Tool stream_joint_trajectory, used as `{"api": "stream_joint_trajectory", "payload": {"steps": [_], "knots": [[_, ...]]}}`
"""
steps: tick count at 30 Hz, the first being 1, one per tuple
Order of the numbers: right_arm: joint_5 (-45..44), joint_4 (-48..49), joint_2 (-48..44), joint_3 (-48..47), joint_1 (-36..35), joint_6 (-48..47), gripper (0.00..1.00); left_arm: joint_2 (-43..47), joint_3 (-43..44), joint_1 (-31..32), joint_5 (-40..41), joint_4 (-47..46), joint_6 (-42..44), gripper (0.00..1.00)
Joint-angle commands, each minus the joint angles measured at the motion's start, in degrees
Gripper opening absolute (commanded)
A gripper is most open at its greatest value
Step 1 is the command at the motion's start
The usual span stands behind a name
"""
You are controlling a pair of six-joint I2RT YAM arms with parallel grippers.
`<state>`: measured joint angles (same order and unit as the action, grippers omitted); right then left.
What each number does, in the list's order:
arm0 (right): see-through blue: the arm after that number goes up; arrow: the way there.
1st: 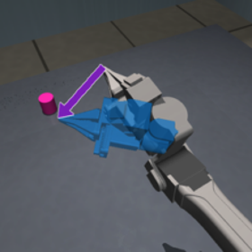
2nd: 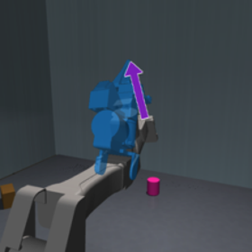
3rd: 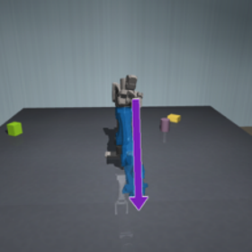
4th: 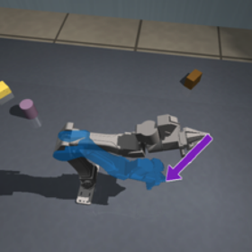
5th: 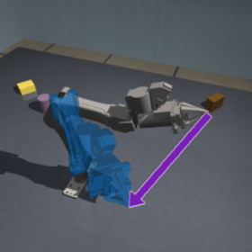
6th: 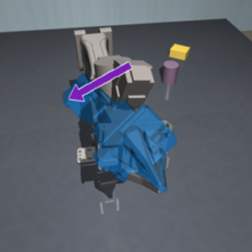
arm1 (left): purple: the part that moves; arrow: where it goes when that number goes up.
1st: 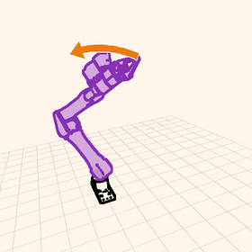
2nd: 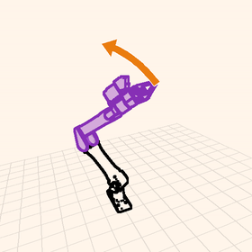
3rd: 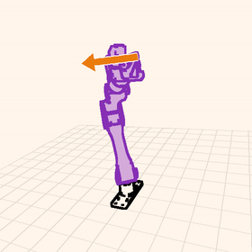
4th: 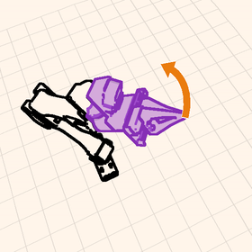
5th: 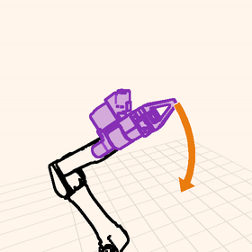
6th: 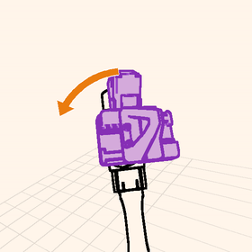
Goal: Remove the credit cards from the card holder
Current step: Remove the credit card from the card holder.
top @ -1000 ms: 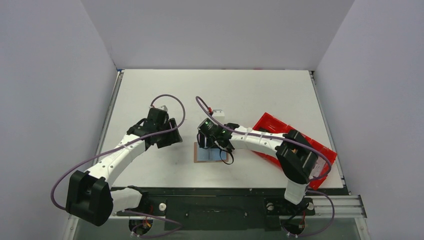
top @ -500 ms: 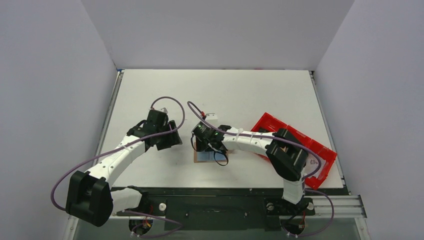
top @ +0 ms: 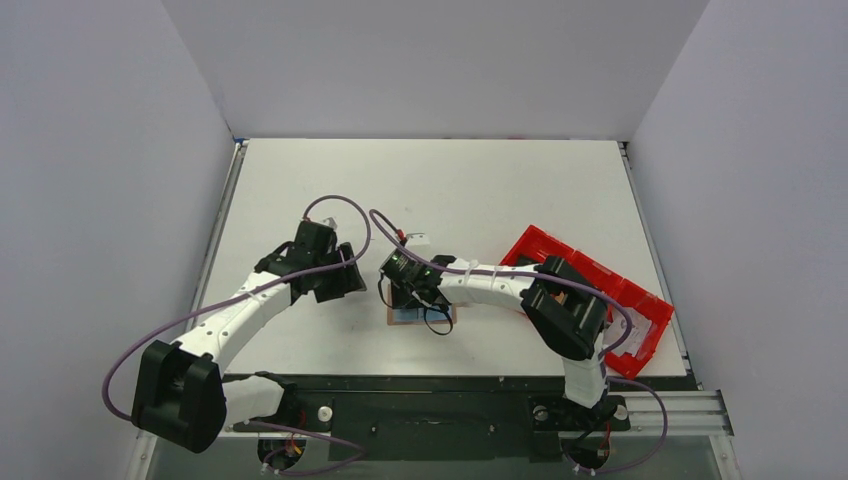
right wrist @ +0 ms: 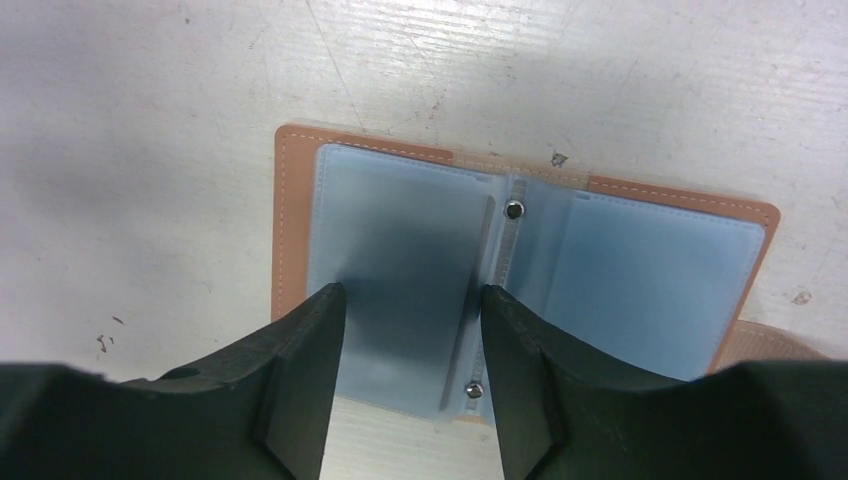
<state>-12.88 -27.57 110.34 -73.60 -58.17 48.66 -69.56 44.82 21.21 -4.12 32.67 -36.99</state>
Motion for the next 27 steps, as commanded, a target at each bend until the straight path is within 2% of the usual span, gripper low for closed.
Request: {"api": "stream_joint_trajectory", "payload": {"steps": [1, 7, 17, 21, 27], "knots": [[0.5, 2.1, -0.3, 2.1, -0.1, 0.0, 0.46, -0.8, -0.3, -0.3, -1.8, -3.4, -0.4, 0.55], [2.7, 5.2, -1.1, 4.9, 0.3, 0.0, 0.26, -1.5, -0.8, 0.3, -3.0, -4.7, -1.0, 0.55], [8.5, 13.1, -3.9, 13.0, 3.2, 1.2, 0.00, -5.4, -1.2, 5.2, -3.8, -8.3, -4.0, 0.55], [11.7, 17.3, -4.7, 16.7, 4.9, 2.4, 0.00, -7.8, -1.1, 6.8, -5.3, -11.2, -5.7, 0.52], [17.2, 23.8, -6.1, 22.6, 7.7, 3.8, 0.00, -11.8, -0.2, 8.4, -7.7, -14.7, -7.3, 0.40]]}}
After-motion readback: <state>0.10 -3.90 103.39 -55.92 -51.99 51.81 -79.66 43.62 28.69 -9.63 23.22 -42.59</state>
